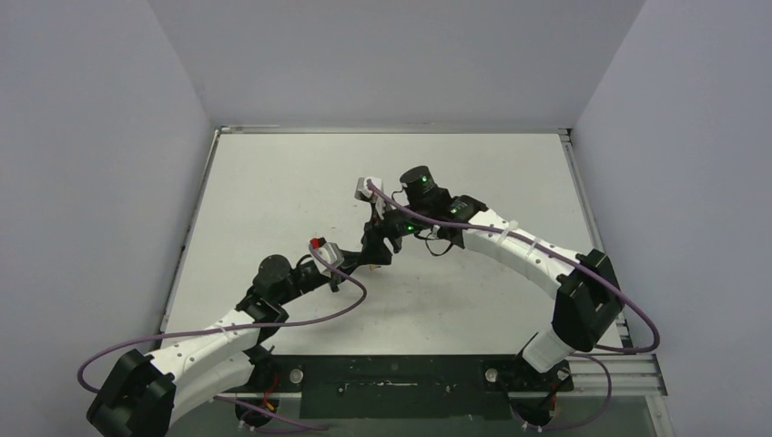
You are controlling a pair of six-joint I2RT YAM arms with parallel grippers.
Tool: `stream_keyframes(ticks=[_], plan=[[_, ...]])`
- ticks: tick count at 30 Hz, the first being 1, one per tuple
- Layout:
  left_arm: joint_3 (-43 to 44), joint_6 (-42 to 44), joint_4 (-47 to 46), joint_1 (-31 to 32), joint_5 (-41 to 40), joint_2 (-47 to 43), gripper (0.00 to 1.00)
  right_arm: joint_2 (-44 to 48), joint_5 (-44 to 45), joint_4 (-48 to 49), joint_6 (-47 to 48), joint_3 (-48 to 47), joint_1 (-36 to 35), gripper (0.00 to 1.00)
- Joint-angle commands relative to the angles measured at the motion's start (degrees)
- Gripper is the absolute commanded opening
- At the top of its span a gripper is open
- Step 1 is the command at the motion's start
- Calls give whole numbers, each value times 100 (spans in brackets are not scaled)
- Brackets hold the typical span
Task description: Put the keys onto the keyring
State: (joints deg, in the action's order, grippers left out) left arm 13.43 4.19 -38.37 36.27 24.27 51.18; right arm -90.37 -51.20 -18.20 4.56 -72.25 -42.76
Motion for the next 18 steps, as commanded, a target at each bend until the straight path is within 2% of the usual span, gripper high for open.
stream_keyframes(ticks=[1,5,10,18], plan=[[46,65,-406,-27,61,-103,0,60,788,-551,383,-384,-328,59],[46,65,-402,-24,77,-116,0,69,1334,-776,467,-446,-359,57],[37,66,-392,-24,78,-134,0,230,1448,-673,391,-351,-249,56],[16,65,-309,-28,71,-197,0,430,757,148,-363,100,448,55]])
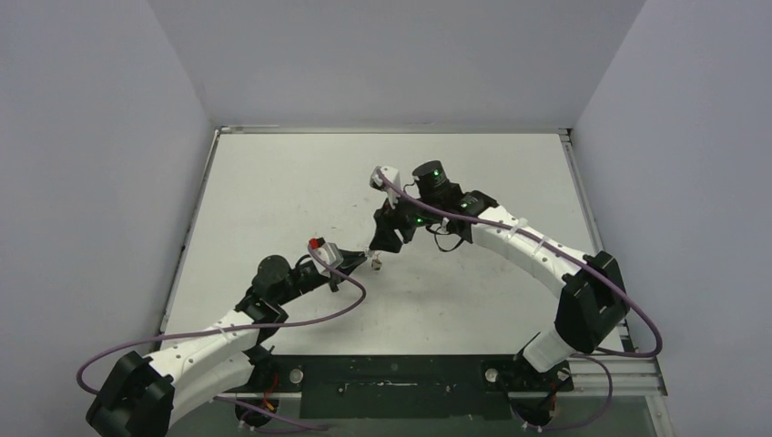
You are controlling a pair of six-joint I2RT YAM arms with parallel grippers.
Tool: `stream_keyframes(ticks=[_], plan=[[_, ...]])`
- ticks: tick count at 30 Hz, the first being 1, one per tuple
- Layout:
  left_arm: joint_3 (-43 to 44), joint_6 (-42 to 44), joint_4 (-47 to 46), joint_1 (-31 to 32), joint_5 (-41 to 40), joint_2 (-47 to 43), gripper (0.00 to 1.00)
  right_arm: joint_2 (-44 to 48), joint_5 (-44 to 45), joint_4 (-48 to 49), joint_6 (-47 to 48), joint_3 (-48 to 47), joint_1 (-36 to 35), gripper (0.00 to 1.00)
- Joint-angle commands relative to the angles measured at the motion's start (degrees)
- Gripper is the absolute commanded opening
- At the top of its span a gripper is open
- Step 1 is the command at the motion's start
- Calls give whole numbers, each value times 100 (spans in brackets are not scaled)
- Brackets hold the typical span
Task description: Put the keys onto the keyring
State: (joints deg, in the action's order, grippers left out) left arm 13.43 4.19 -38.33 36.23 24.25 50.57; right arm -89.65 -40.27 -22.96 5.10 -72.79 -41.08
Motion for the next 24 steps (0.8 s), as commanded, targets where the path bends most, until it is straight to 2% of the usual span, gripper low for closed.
stream_keyframes(ticks=[1,11,19,24], plan=[[11,66,-308,-23,71,-138,0,360,-401,683,-471,174,304,55],[28,79,-402,-20,91,-23,0,296,-956,1597,-1183,421,272,56],[37,78,-391,-26,106,-18,0,96,-1015,1382,-1094,297,251,51],[37,83,-394,-20,96,-6,0,12,-944,922,-734,176,94,51]])
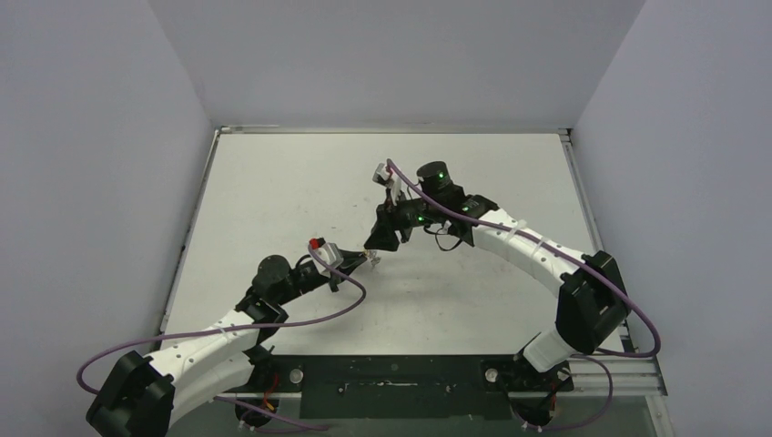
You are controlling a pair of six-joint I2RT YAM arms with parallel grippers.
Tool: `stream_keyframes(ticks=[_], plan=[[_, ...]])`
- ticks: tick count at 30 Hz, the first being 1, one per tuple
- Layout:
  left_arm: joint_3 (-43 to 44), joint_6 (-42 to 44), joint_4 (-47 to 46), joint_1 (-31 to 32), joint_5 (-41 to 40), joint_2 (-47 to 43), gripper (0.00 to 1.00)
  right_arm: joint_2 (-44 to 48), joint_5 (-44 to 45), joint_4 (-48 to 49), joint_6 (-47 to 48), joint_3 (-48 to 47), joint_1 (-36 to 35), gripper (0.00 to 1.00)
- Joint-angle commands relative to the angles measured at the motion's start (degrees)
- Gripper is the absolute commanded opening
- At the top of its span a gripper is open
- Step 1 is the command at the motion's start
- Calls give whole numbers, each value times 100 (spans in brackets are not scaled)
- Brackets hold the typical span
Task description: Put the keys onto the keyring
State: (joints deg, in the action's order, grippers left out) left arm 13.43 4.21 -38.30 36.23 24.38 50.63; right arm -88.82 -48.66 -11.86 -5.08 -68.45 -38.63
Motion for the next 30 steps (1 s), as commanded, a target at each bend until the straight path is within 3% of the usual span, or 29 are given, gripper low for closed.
stream_keyframes(ticks=[1,6,16,21,30], plan=[[37,81,-396,-19,71,-4,0,-97,-93,-293,345,-279,-187,51],[21,90,-395,-22,74,-26,0,-175,135,-842,741,-312,-335,48],[2,98,-413,-28,74,-26,0,-308,176,-1270,930,-373,-211,14],[-5,99,-413,-29,88,-13,0,-370,225,-1447,1084,-380,-132,1],[-34,98,-439,-32,79,-62,0,-457,557,-1814,1393,-475,-118,0]])
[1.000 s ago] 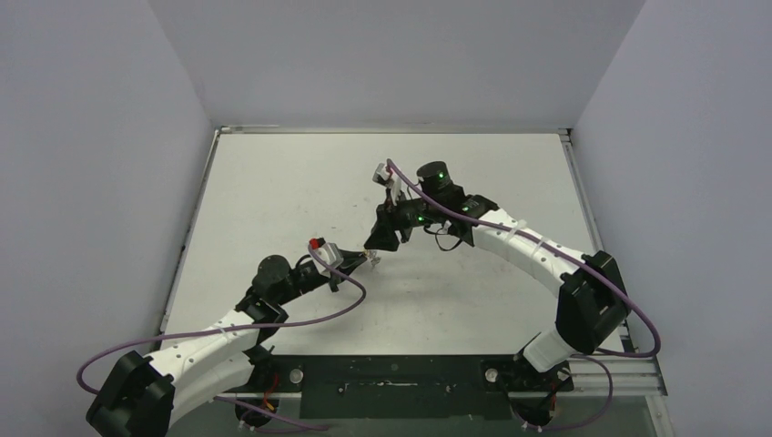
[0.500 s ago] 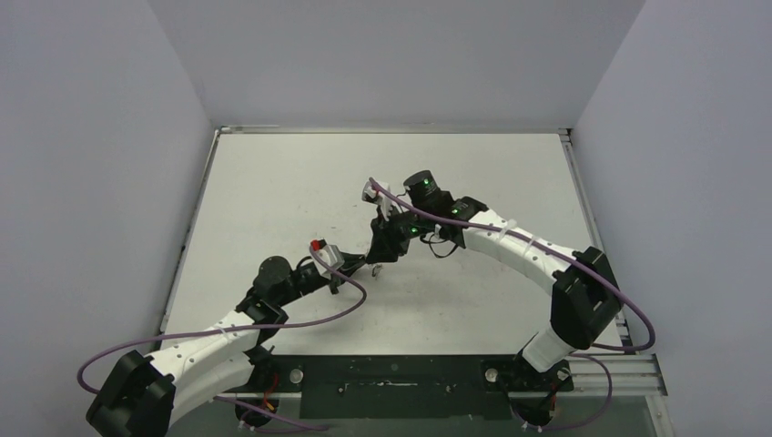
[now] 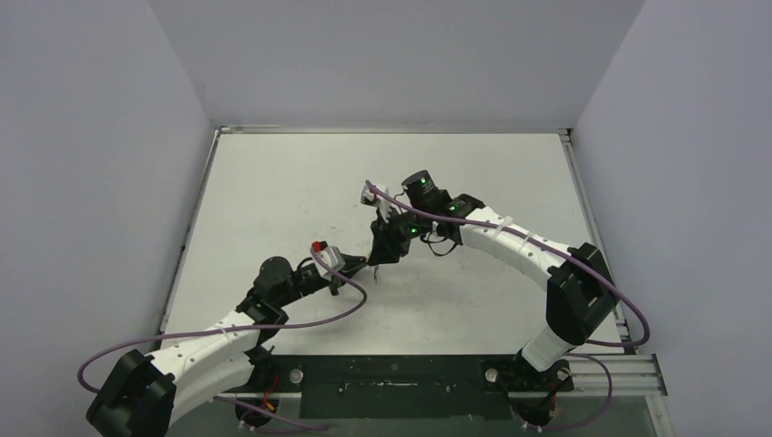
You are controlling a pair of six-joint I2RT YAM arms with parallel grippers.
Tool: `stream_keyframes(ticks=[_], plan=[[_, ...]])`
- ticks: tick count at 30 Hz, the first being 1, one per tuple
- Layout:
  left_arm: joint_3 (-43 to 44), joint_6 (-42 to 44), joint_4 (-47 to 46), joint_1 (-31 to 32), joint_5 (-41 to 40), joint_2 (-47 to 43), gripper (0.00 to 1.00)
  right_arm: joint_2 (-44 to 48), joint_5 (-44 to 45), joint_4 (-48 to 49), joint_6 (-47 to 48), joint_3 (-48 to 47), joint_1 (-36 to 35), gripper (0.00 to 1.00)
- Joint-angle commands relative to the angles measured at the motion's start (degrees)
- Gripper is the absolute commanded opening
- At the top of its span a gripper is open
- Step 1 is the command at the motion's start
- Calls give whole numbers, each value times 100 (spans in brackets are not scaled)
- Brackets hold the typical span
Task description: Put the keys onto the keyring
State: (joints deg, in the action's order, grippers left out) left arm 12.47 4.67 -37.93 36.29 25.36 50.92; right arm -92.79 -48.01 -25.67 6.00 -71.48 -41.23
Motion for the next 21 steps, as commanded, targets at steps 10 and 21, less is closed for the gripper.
stream_keyframes(ticks=[10,21], plan=[[54,69,-491,-35,-25,-82,0,187,1059,-700,835,-134,54,4],[-11,182,-623,-55,119,-180,0,1520,523,556,1806,872,4,52]])
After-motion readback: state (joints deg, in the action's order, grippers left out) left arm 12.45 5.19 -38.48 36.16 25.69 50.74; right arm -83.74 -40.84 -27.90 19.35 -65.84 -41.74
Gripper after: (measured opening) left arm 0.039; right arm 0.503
